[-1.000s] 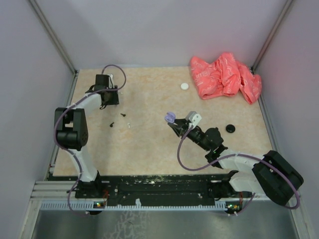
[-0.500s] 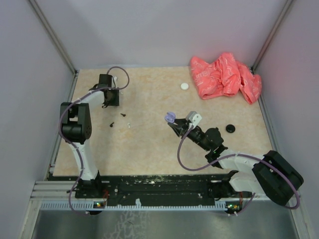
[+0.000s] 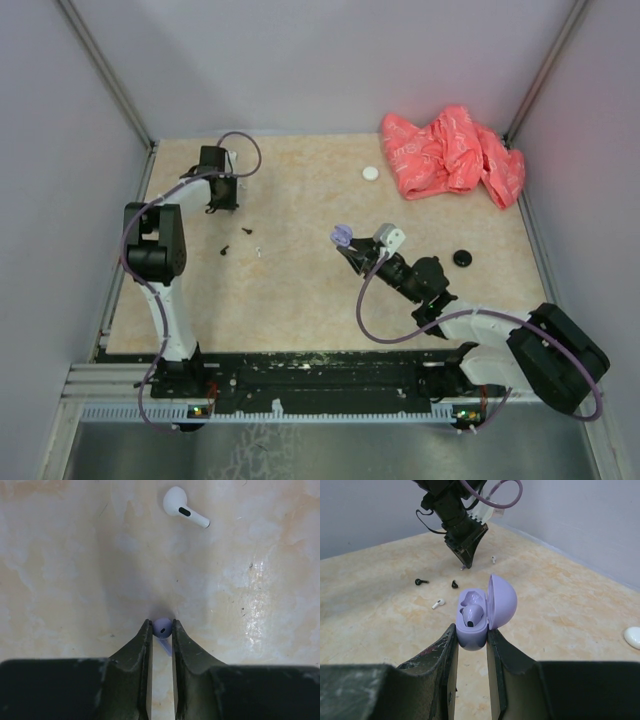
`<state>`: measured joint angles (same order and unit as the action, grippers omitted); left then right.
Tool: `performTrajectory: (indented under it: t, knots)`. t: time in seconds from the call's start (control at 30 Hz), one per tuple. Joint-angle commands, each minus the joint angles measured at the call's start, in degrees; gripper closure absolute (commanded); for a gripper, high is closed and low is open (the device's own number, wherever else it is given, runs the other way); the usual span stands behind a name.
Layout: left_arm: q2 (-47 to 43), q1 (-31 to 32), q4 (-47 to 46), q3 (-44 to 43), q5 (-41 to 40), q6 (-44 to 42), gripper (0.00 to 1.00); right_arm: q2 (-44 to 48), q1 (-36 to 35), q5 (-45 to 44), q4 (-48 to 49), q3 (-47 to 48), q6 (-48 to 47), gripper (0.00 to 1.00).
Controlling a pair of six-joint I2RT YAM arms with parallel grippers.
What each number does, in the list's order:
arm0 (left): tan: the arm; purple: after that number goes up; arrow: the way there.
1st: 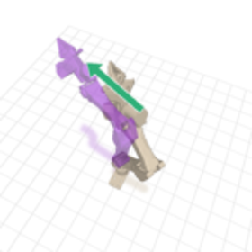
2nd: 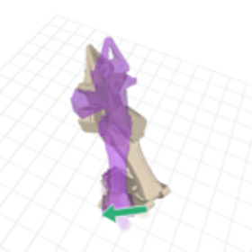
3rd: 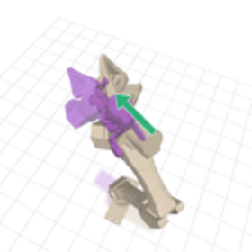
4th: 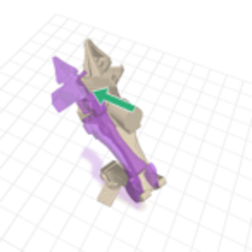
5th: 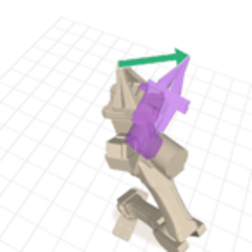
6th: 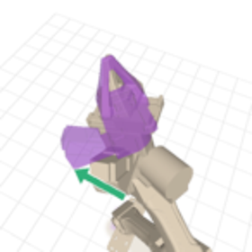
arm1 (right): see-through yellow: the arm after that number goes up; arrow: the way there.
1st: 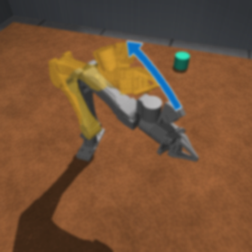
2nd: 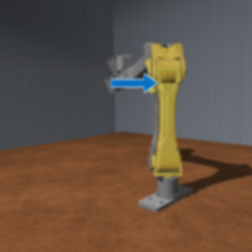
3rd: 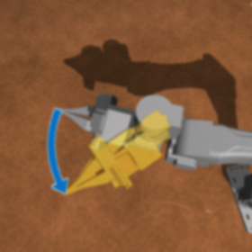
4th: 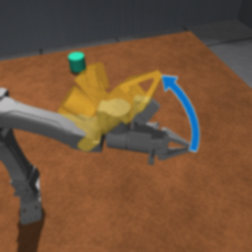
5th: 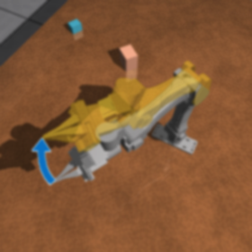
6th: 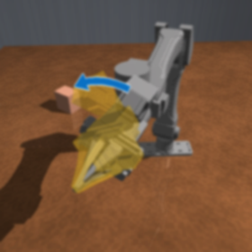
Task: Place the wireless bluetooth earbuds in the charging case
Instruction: Pick up the earbud from the center of the board, then place the earbud at the center of the board.
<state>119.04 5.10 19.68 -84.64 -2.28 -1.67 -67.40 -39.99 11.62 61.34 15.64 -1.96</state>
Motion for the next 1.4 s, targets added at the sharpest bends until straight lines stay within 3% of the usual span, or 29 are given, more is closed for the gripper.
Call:
performTrajectory:
  t: [0.0, 0.37, 0.57, 0.9, 1.2, 1.37]
  knots:
    - [0.42, 0.56, 5.14, -0.55, 0.18, -1.56, 0.83, 2.05, 0.19, 0.23, 3.80, 0.01, -0.07, 1.00]
    - [-6.36, 6.09, 14.40, -0.03, -7.58, -2.13, 0.86, 5.03, 0.17, 0.96, 0.96, 0.09, 0.44, 1.00]
    - [-12.73, 13.19, 16.58, 4.27, -10.82, -0.61, 0.86, 6.60, 0.17, 1.07, -1.01, 0.09, 0.72, 1.00]
    - [-16.69, 26.72, 15.81, 11.88, -11.61, 3.81, 0.85, 10.03, 0.17, 0.99, -5.03, -0.38, 1.49, 1.00]
    - [-18.24, 31.66, 11.37, 17.44, -10.34, 8.25, 0.84, 13.56, 0.16, 0.79, -9.47, -1.11, 1.93, 1.00]
    - [-17.30, 32.69, 9.79, 19.27, -10.27, 10.26, 0.79, 13.81, 0.17, 1.07, -10.16, -1.23, 2.22, 1.00]
